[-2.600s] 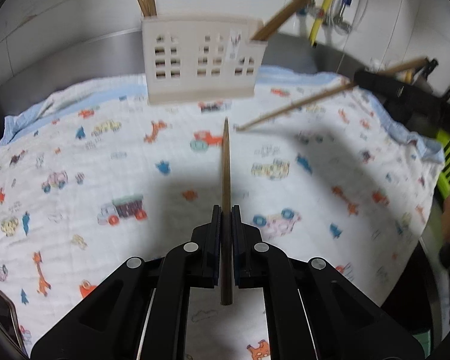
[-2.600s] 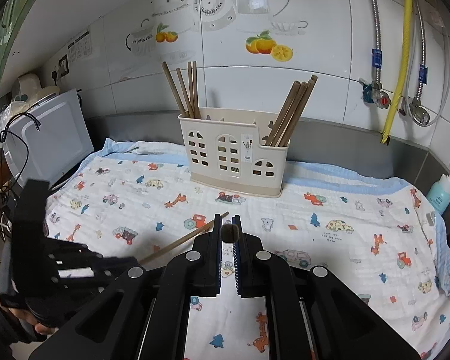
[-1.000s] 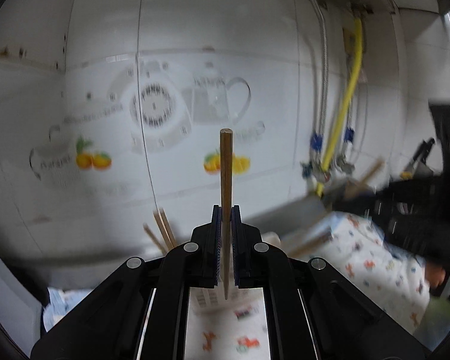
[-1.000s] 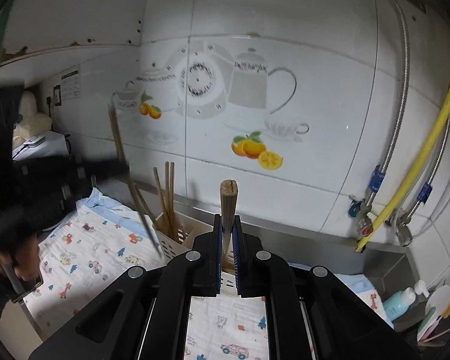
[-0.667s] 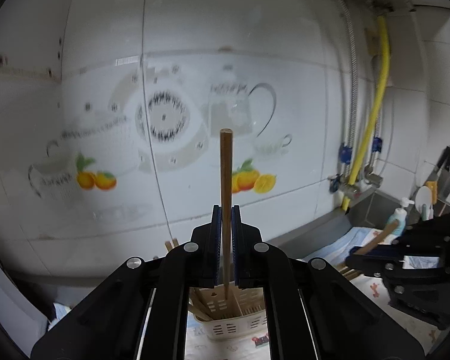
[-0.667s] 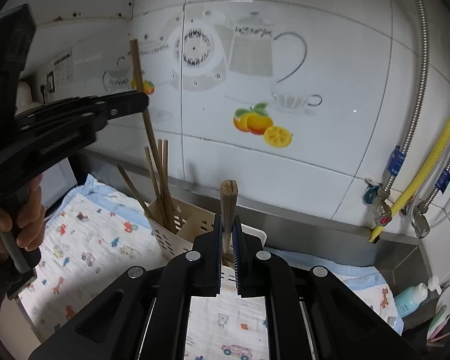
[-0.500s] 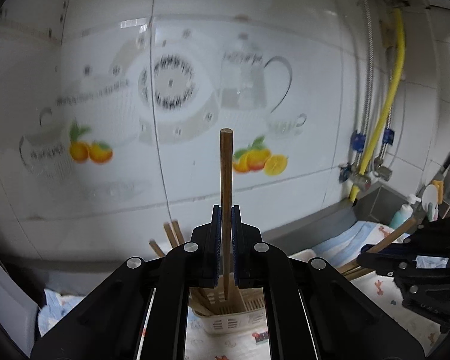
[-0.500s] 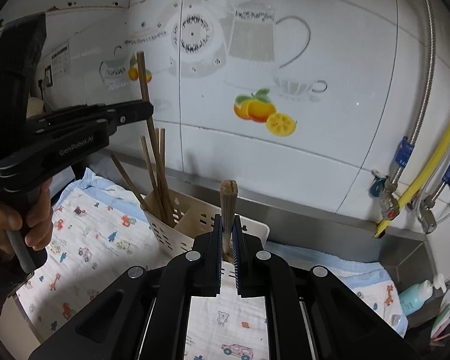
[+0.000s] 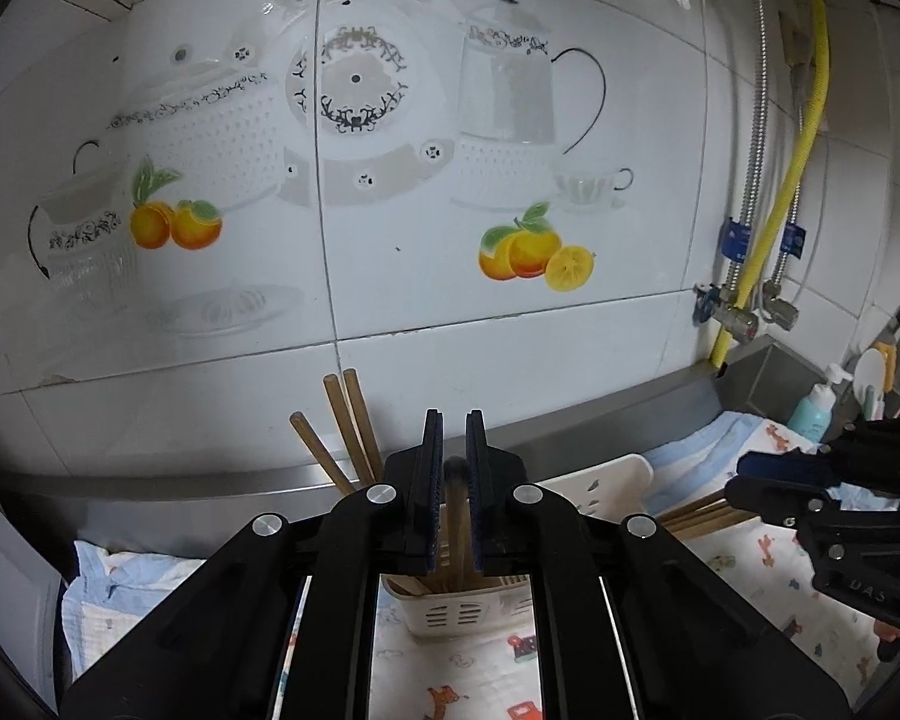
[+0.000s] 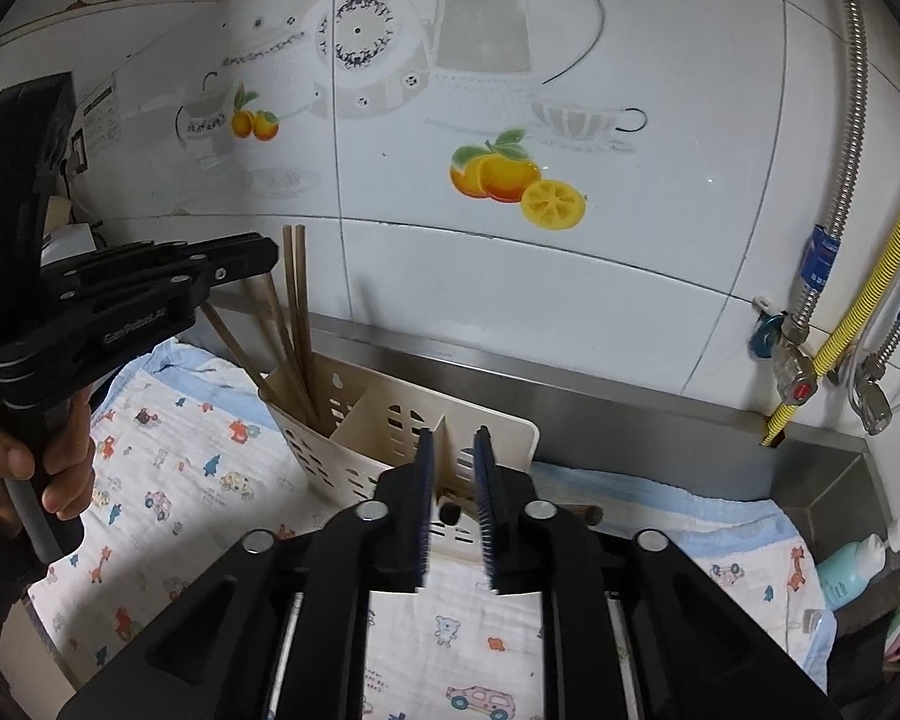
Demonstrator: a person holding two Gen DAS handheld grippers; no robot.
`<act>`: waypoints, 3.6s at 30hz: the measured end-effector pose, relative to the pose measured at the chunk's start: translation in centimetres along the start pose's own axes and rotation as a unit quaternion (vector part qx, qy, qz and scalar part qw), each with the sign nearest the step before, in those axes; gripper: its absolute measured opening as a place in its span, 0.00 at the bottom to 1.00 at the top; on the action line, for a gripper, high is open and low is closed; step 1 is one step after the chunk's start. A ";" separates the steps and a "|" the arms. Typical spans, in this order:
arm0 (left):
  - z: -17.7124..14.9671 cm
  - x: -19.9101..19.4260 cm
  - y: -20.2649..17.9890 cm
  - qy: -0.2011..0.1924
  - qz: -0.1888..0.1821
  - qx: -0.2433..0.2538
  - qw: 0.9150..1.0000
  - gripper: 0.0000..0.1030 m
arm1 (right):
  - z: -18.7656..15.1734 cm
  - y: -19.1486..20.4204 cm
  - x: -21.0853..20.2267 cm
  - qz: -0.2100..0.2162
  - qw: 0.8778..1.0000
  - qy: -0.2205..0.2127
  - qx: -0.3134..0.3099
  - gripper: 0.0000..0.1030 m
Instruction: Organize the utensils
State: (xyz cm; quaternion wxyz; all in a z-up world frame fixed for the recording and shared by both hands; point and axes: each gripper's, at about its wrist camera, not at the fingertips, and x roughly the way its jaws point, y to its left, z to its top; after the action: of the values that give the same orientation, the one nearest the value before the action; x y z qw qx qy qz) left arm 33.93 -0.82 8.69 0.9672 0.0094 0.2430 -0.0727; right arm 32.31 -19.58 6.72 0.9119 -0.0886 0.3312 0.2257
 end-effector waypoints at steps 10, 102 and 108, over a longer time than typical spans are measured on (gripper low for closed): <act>0.0 -2.9 0.1 -0.014 0.010 -0.001 1.000 0.38 | -0.4 -0.2 -2.2 -0.012 1.000 -0.019 0.008 0.39; -21.1 -26.0 -2.6 0.004 0.071 -0.015 0.997 0.95 | -21.5 9.4 -19.4 -0.072 0.990 -0.084 0.083 0.93; -21.3 -26.2 -2.8 0.004 0.069 -0.014 0.998 0.95 | -21.4 9.7 -19.7 -0.072 0.991 -0.087 0.078 0.93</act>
State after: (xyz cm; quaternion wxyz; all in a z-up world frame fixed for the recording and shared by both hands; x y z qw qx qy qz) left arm 0.75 1.11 2.35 0.9690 0.0133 0.2466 -0.0027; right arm 2.27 -24.70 2.92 0.9553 -0.0204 0.2596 0.1401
